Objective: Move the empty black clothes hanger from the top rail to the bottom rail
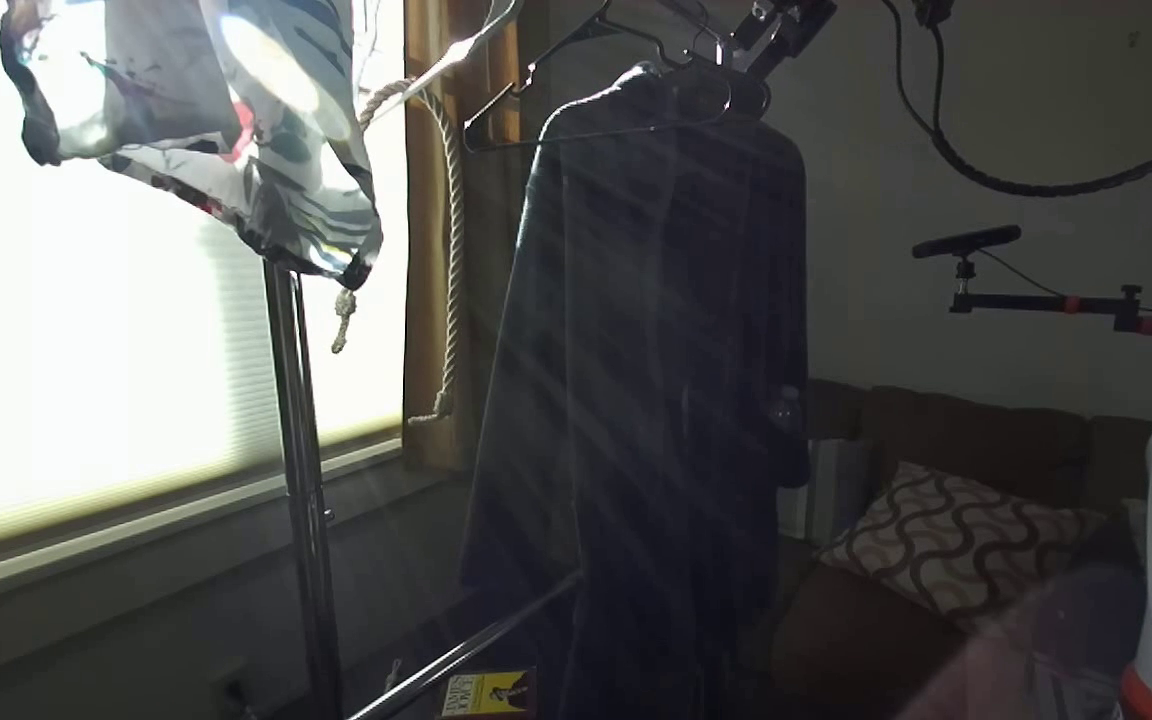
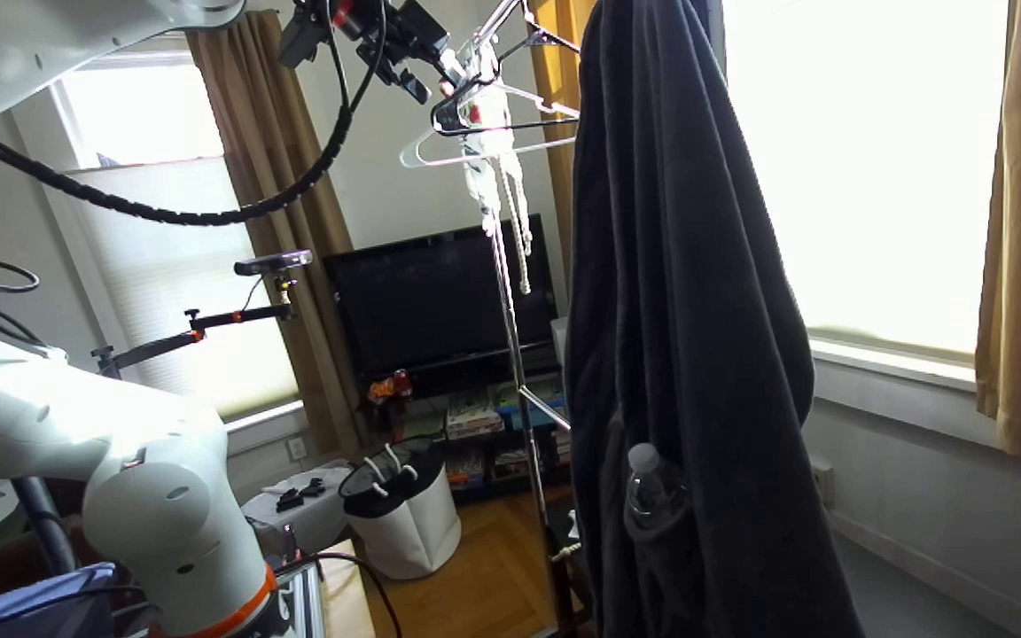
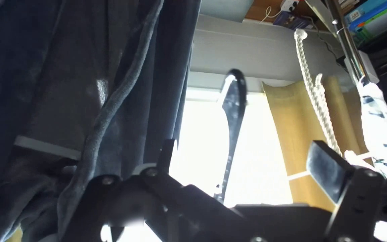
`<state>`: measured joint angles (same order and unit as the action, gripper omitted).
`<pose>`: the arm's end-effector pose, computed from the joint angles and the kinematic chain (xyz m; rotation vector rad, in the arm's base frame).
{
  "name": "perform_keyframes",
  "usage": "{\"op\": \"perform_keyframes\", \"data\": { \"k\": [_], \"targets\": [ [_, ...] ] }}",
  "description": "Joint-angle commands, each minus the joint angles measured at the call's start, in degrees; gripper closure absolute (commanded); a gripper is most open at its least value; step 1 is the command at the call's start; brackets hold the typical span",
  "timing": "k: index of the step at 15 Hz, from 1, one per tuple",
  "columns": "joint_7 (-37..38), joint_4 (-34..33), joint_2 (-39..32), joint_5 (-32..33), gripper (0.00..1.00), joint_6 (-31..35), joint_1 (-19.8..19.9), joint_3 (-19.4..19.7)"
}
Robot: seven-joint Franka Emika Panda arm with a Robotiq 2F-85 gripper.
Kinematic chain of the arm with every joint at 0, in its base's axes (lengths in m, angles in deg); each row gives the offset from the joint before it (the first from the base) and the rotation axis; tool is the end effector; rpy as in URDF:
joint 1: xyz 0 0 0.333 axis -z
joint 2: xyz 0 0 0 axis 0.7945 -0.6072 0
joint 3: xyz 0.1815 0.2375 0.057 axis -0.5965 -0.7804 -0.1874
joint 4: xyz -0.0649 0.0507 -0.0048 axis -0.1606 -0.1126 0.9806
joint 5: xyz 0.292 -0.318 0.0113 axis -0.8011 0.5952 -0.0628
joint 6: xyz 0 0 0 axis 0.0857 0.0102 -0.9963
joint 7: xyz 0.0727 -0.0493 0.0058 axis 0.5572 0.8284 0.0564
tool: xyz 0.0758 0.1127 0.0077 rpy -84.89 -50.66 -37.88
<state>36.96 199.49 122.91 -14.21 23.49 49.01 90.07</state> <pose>0.3662 -0.0015 0.8133 -2.8050 -0.2530 -1.1477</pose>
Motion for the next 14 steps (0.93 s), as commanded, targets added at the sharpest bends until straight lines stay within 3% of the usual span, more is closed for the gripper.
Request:
{"op": "perform_keyframes", "data": {
  "k": [1,6,14],
  "targets": [
    [-0.5,-0.2,-0.7,1.6,0.00,2.5,0.1,-0.9],
    [0.3,-1.7,-4.1,3.6,0.00,1.0,1.6,0.1],
    [-0.1,-5.5,-8.2,2.6,0.00,-10.0,1.8,2.0]
  ]
}}
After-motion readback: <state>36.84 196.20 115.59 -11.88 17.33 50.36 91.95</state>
